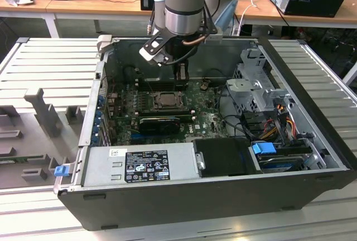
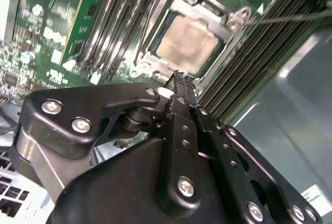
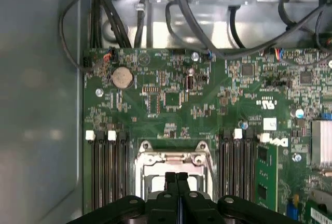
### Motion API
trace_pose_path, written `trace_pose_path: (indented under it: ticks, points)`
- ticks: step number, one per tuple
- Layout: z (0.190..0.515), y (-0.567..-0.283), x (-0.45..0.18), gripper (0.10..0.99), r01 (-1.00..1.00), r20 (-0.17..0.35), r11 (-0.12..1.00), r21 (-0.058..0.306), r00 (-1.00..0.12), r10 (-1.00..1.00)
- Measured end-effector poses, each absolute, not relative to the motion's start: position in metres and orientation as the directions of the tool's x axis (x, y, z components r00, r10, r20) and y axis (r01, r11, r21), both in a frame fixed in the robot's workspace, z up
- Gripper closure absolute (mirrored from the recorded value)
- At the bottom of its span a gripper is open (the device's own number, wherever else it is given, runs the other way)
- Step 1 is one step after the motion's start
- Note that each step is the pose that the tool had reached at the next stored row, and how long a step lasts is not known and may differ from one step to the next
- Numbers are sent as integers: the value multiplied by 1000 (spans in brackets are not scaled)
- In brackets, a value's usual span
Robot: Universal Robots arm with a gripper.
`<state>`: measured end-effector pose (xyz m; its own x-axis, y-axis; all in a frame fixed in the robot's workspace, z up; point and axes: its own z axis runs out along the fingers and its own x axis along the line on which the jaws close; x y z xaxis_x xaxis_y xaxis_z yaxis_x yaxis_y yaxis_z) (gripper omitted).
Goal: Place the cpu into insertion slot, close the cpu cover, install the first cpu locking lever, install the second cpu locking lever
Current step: 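Close the cpu cover, then install the first cpu locking lever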
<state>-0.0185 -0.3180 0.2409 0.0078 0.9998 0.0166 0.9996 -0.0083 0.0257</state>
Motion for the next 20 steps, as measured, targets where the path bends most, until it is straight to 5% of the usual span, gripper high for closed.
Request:
trace_pose_path:
  ticks: [20]
  points:
    - [243,-318,-41,980,1000,17,-9,26,8,1000]
